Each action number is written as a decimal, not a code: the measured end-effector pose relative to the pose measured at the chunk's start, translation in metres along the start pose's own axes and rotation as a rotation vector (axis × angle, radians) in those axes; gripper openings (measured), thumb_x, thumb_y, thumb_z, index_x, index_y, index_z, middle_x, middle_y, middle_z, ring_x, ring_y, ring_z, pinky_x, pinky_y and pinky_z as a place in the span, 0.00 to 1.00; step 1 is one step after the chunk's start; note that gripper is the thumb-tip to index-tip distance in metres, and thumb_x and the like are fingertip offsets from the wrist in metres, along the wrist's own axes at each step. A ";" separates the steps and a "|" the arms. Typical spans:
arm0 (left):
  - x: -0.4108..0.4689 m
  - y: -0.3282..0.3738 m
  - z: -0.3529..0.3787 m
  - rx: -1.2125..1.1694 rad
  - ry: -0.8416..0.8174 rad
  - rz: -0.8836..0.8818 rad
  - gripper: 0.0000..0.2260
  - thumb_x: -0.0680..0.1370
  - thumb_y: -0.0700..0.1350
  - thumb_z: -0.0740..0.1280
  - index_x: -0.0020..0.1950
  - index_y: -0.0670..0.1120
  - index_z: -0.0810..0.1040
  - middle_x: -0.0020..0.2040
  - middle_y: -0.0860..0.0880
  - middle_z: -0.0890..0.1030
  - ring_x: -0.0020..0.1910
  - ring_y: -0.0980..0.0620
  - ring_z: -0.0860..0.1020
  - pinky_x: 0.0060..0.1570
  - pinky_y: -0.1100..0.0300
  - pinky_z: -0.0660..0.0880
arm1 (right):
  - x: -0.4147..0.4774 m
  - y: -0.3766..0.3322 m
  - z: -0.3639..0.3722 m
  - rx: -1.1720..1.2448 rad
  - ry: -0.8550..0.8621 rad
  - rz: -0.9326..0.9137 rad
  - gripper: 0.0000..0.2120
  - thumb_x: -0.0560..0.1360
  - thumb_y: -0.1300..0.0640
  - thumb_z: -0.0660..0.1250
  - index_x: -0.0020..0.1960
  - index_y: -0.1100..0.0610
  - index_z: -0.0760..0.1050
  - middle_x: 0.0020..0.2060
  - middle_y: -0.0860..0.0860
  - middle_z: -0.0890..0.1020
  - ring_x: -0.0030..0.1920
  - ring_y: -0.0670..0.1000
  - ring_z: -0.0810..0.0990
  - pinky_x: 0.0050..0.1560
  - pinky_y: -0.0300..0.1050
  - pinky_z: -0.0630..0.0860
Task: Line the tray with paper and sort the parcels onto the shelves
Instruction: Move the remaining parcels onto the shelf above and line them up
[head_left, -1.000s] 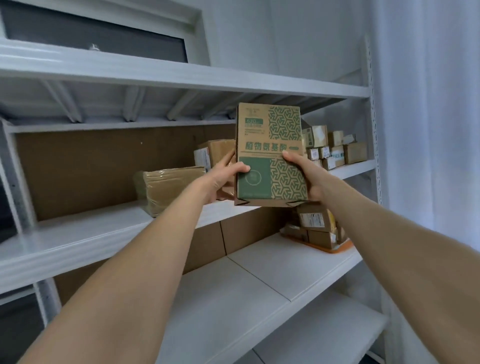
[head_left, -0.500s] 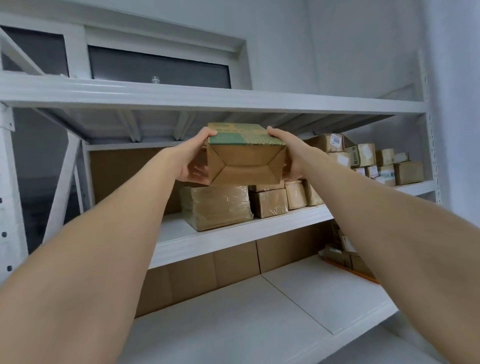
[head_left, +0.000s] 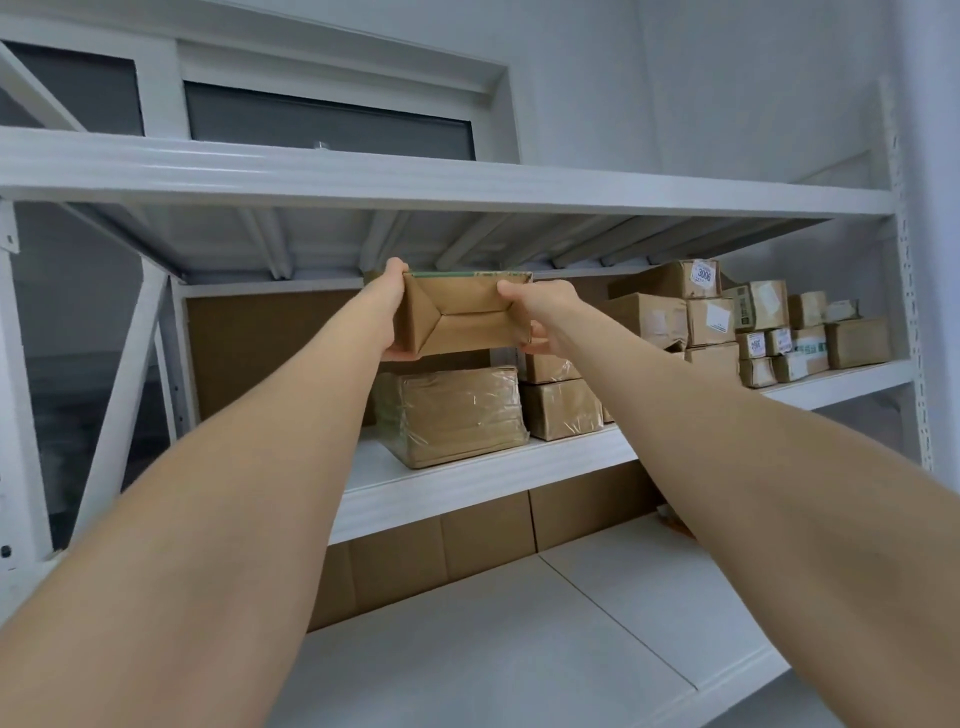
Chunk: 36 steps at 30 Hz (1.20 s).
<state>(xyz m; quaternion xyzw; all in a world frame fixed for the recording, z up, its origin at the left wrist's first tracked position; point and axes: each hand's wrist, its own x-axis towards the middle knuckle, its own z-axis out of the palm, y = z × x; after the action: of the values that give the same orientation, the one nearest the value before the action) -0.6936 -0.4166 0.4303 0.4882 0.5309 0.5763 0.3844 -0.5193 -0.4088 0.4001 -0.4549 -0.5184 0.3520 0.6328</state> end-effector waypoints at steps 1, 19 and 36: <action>0.003 -0.002 0.001 -0.001 0.001 -0.008 0.20 0.74 0.64 0.62 0.45 0.46 0.69 0.46 0.43 0.78 0.46 0.44 0.79 0.36 0.53 0.78 | 0.003 0.003 0.003 -0.020 0.006 0.004 0.24 0.75 0.52 0.72 0.67 0.55 0.68 0.62 0.54 0.75 0.57 0.55 0.75 0.56 0.54 0.78; 0.033 -0.036 0.024 0.097 0.046 0.108 0.38 0.74 0.65 0.61 0.77 0.48 0.53 0.74 0.45 0.63 0.69 0.40 0.65 0.58 0.47 0.65 | 0.037 0.042 0.027 -0.349 0.200 -0.128 0.23 0.78 0.63 0.63 0.71 0.58 0.63 0.63 0.58 0.74 0.59 0.57 0.75 0.58 0.51 0.77; 0.039 -0.044 0.031 0.117 0.130 0.200 0.34 0.78 0.61 0.57 0.79 0.52 0.46 0.77 0.44 0.55 0.74 0.40 0.59 0.68 0.43 0.60 | 0.042 0.059 0.028 -0.391 0.014 -0.140 0.30 0.79 0.63 0.61 0.78 0.52 0.57 0.73 0.53 0.67 0.70 0.58 0.68 0.65 0.52 0.70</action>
<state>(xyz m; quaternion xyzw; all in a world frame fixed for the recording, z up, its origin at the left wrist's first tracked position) -0.6761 -0.3658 0.3914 0.5219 0.5358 0.6103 0.2608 -0.5357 -0.3447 0.3604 -0.5343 -0.6029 0.1968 0.5589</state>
